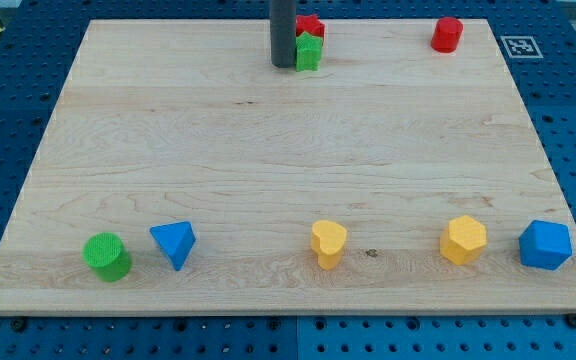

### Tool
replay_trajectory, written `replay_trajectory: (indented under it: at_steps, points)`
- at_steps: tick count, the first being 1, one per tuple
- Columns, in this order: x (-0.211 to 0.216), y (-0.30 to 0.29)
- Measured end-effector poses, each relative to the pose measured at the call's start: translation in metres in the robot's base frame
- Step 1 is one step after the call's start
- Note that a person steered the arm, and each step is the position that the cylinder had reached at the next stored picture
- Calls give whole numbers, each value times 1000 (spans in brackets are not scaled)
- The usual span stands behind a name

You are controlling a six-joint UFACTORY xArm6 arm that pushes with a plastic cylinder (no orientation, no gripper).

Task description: Slightly move the red star to the right

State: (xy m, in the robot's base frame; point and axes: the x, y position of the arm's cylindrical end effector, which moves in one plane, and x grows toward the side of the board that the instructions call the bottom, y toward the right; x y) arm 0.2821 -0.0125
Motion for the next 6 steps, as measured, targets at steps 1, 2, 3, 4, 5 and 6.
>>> replay_trajectory:
  at_steps: [1, 2, 3, 4, 5, 6]
  points:
    - [-11, -23]
    - [-46, -9]
    - [-52, 49]
    - [-37, 81]
    - [-18, 74]
    - [-29, 55]
